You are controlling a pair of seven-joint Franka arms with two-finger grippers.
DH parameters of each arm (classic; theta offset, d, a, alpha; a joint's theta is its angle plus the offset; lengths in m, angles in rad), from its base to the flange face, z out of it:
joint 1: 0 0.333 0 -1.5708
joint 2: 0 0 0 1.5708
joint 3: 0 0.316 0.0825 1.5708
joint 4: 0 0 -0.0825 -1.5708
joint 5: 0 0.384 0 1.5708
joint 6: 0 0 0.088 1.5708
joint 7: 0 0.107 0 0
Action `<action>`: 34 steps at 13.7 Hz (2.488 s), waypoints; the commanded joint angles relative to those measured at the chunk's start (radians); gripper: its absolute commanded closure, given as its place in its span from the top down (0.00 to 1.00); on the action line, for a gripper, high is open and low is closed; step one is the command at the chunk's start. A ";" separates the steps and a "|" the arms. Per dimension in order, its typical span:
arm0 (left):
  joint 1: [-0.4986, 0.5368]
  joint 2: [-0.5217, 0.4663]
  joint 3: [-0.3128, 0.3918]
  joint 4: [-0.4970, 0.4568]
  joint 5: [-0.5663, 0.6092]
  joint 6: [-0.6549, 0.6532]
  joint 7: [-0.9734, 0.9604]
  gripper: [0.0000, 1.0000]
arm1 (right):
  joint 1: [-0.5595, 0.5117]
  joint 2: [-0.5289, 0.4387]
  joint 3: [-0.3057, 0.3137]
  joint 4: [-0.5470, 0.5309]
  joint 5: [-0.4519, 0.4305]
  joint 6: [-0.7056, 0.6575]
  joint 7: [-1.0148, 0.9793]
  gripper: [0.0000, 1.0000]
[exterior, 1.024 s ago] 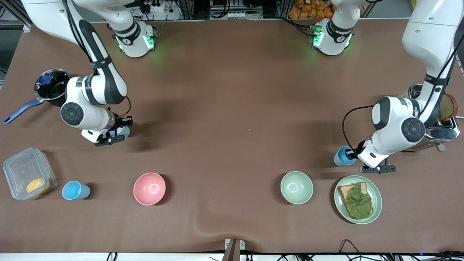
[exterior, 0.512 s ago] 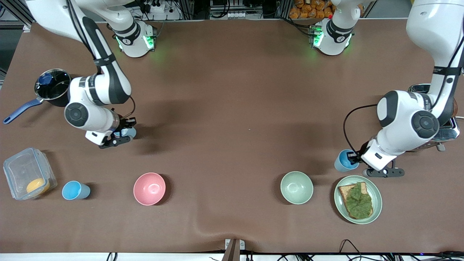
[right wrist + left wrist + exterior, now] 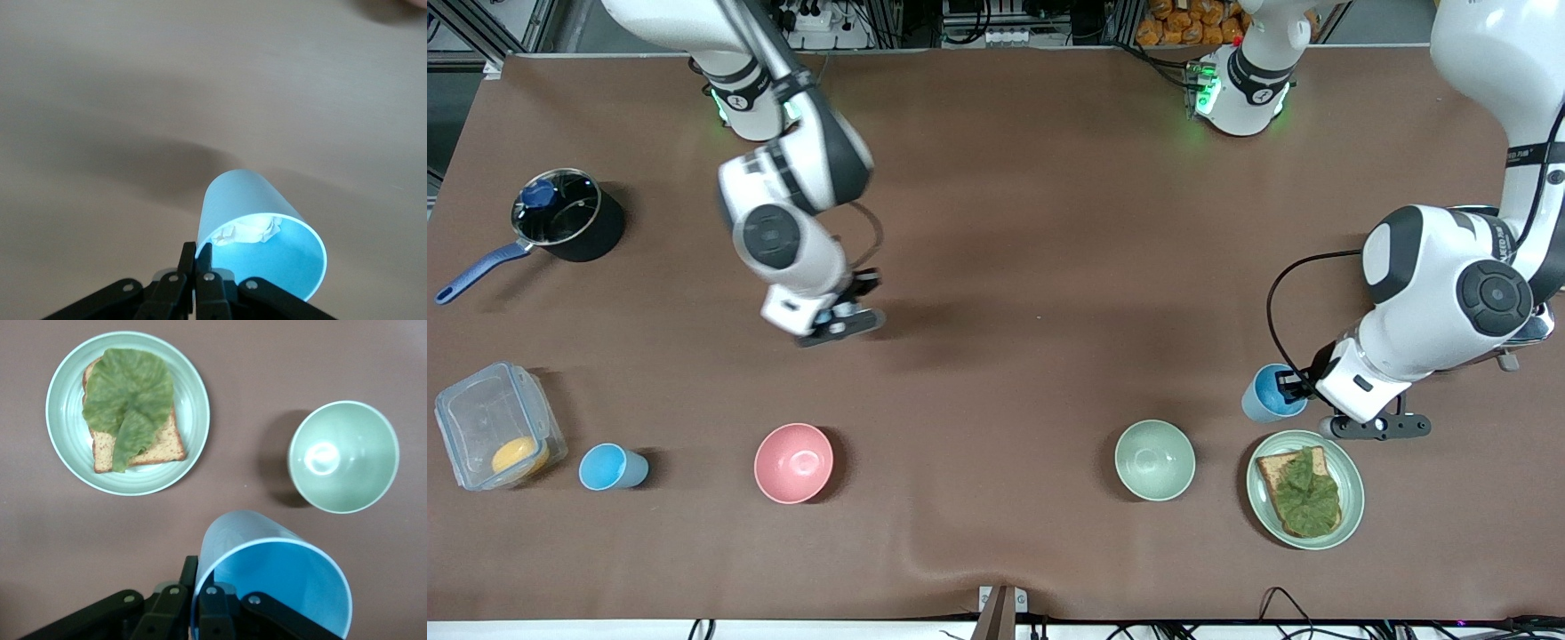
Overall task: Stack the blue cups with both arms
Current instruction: 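Lift the cup with the right gripper while the left gripper lifts its cup, then set the right cup mid-table while the left gripper carries its cup over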
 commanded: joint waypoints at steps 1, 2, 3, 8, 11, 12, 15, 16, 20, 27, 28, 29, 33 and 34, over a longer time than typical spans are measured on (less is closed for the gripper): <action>-0.001 -0.017 -0.028 0.011 0.011 -0.038 -0.044 0.00 | 0.053 0.127 -0.015 0.157 0.052 -0.015 0.022 0.00; -0.002 -0.017 -0.035 0.014 0.012 -0.039 -0.072 0.00 | 0.074 0.154 -0.013 0.184 0.054 -0.012 0.024 0.00; -0.002 -0.017 -0.047 0.015 0.012 -0.045 -0.089 0.00 | 0.091 0.174 -0.013 0.204 0.055 -0.011 0.025 0.00; -0.022 -0.015 -0.102 0.015 0.026 -0.076 -0.305 0.00 | 0.128 0.254 -0.015 0.252 0.071 -0.008 0.077 0.00; -0.065 -0.015 -0.102 0.015 0.025 -0.076 -0.375 0.00 | 0.151 0.283 -0.015 0.278 0.071 -0.008 0.111 0.00; -0.080 -0.015 -0.102 0.015 0.026 -0.076 -0.406 0.00 | 0.151 0.286 -0.013 0.278 0.072 -0.008 0.113 0.00; -0.085 -0.017 -0.105 0.012 0.026 -0.090 -0.434 0.00 | 0.164 0.287 -0.015 0.278 0.071 0.023 0.111 0.82; -0.088 -0.017 -0.105 0.014 0.026 -0.093 -0.440 0.00 | 0.164 0.287 -0.015 0.277 0.072 0.031 0.113 1.00; -0.091 -0.017 -0.113 0.015 0.018 -0.093 -0.457 0.00 | 0.164 0.290 -0.015 0.303 0.078 0.031 0.126 1.00; -0.232 0.002 -0.168 0.026 0.026 -0.087 -0.748 0.00 | 0.035 0.264 -0.018 0.447 0.097 -0.161 0.110 1.00; -0.275 0.011 -0.167 0.035 0.026 -0.079 -0.794 0.00 | 0.001 0.248 -0.016 0.453 0.095 -0.178 0.111 1.00; -0.312 0.018 -0.162 0.049 0.031 -0.076 -0.848 0.00 | -0.022 0.242 -0.021 0.455 0.091 -0.179 0.113 1.00; -0.462 0.116 -0.160 0.161 0.125 -0.062 -1.059 0.00 | -0.151 0.188 -0.021 0.461 0.092 -0.279 0.107 1.00; -0.508 0.146 -0.150 0.193 0.173 -0.062 -1.111 0.00 | -0.174 0.169 -0.021 0.461 0.086 -0.320 0.107 1.00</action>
